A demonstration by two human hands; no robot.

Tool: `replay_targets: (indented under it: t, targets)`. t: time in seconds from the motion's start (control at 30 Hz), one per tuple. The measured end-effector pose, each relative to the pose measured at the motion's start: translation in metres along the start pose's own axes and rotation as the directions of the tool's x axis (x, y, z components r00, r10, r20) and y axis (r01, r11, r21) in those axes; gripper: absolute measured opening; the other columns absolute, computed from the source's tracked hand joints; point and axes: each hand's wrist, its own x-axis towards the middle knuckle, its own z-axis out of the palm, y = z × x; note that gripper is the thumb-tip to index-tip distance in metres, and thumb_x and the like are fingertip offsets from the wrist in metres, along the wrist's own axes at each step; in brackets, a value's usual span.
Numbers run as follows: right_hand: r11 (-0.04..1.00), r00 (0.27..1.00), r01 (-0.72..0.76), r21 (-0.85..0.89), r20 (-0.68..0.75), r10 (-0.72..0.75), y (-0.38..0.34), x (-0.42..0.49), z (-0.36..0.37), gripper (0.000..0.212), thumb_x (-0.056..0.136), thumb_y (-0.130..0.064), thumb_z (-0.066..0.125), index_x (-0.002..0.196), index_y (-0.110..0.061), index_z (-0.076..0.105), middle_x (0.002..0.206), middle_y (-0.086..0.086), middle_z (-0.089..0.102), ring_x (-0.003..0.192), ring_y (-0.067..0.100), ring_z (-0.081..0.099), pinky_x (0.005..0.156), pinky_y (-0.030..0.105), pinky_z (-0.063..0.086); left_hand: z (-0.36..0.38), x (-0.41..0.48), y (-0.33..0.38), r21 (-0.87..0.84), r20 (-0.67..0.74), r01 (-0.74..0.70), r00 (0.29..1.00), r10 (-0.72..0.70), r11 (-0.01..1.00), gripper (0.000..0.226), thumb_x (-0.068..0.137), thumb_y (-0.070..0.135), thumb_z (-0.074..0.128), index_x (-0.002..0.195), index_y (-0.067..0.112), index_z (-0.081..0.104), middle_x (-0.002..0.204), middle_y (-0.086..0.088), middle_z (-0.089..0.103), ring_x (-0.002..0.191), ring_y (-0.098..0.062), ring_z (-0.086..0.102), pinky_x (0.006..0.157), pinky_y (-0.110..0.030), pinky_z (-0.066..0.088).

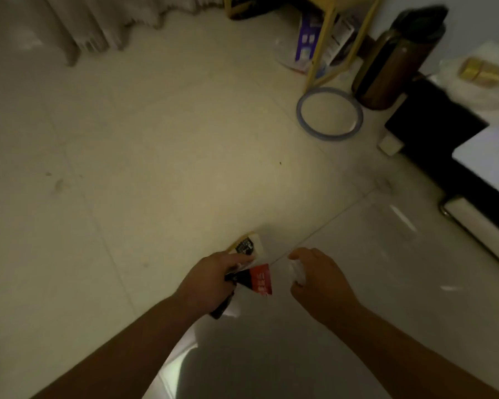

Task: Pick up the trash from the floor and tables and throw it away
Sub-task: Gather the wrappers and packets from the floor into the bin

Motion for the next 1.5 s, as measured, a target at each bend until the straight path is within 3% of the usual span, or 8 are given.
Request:
replay_targets:
  t: [0.23, 0.43, 0.67, 0.8, 1.0, 1.13, 1.33, 1.5]
  targets:
    - [0.997, 0.998, 0.066, 0.035, -0.028, -0.065, -0.152, -0.047, -0.18, 0.047, 0.073, -0.02, 0.069, 0.116, -0.03, 0.053, 0.099, -0.011, 0.05, 0.09, 0.01, 0.053, 0.078, 0.024, 0.047, -0.181, -0.127, 0.128, -0.13, -0.155, -0.012, 0.988, -0.009, 0.991, 0.073, 0.08, -0.003, 0.068, 0.128, 0.052, 0.058, 0.111, 0.014, 0.059, 0.093, 0.0, 0.06, 0.076, -0.002, 0.04]
    - [0.968, 0.993, 0.119, 0.219, -0.012, -0.12, -0.295, -0.097, -0.333, 0.011, 0.071, -0.047, 0.054, 0.078, -0.053, 0.047, 0.08, -0.012, 0.05, 0.072, 0.01, 0.056, 0.069, 0.034, 0.055, -0.341, -0.255, 0.231, -0.183, -0.305, 0.005, 0.95, -0.061, 0.983, 0.07, 0.082, 0.005, 0.071, 0.129, 0.055, 0.057, 0.108, 0.017, 0.058, 0.092, 0.008, 0.056, 0.075, 0.0, 0.038]
    - [0.94, 0.953, 0.303, 0.156, -0.077, -0.294, -0.424, -0.157, -0.458, 0.053, 0.068, -0.019, 0.075, 0.115, -0.035, 0.057, 0.108, -0.007, 0.057, 0.096, 0.01, 0.059, 0.084, 0.028, 0.05, -0.456, -0.385, 0.31, -0.23, -0.502, 0.001, 0.857, -0.12, 0.973, 0.071, 0.078, 0.004, 0.067, 0.129, 0.054, 0.058, 0.119, 0.016, 0.064, 0.101, 0.003, 0.061, 0.084, -0.009, 0.046]
    - [0.889, 0.906, 0.423, 0.178, -0.047, -0.421, -0.473, -0.165, -0.484, 0.056, 0.066, -0.013, 0.081, 0.115, -0.03, 0.06, 0.107, -0.006, 0.059, 0.096, 0.013, 0.061, 0.082, 0.027, 0.049, -0.483, -0.447, 0.331, -0.266, -0.622, 0.059, 0.752, -0.218, 0.962, 0.073, 0.078, 0.007, 0.067, 0.129, 0.057, 0.055, 0.122, 0.015, 0.065, 0.097, 0.001, 0.064, 0.084, -0.015, 0.051]
    - [0.735, 0.725, 0.661, 0.154, 0.121, -0.678, -0.536, -0.198, -0.487, 0.055, 0.073, -0.024, 0.076, 0.121, -0.035, 0.054, 0.116, -0.012, 0.053, 0.101, 0.011, 0.056, 0.085, 0.026, 0.049, -0.462, -0.555, 0.365, -0.348, -0.758, 0.22, 0.507, -0.411, 0.911, 0.072, 0.085, 0.012, 0.069, 0.133, 0.061, 0.046, 0.121, 0.017, 0.063, 0.096, -0.006, 0.064, 0.08, -0.026, 0.056]
    - [0.589, 0.55, 0.793, 0.158, 0.232, -0.803, -0.578, -0.256, -0.474, 0.052, 0.07, -0.025, 0.072, 0.118, -0.037, 0.055, 0.113, -0.012, 0.054, 0.098, 0.012, 0.056, 0.083, 0.026, 0.049, -0.416, -0.642, 0.379, -0.44, -0.768, 0.347, 0.332, -0.547, 0.828, 0.074, 0.084, 0.017, 0.069, 0.131, 0.066, 0.041, 0.106, 0.013, 0.069, 0.074, -0.008, 0.065, 0.067, -0.024, 0.055]
    - [0.346, 0.251, 0.915, 0.209, 0.376, -0.892, -0.638, -0.389, -0.428, 0.049, 0.072, -0.024, 0.073, 0.118, -0.033, 0.057, 0.114, -0.007, 0.058, 0.097, 0.014, 0.057, 0.081, 0.025, 0.048, -0.325, -0.804, 0.398, -0.622, -0.72, 0.45, -0.005, -0.694, 0.641, 0.073, 0.085, 0.018, 0.071, 0.136, 0.061, 0.042, 0.122, 0.012, 0.065, 0.103, -0.009, 0.064, 0.079, -0.023, 0.05]
    - [0.153, -0.011, 0.939, 0.309, 0.471, -0.882, -0.667, -0.545, -0.376, 0.053, 0.07, -0.023, 0.073, 0.12, -0.033, 0.058, 0.117, -0.007, 0.057, 0.101, 0.014, 0.058, 0.082, 0.023, 0.045, -0.215, -0.941, 0.418, -0.796, -0.58, 0.392, -0.272, -0.768, 0.462, 0.072, 0.084, 0.012, 0.067, 0.138, 0.055, 0.047, 0.125, 0.011, 0.064, 0.1, -0.01, 0.065, 0.071, -0.017, 0.043]
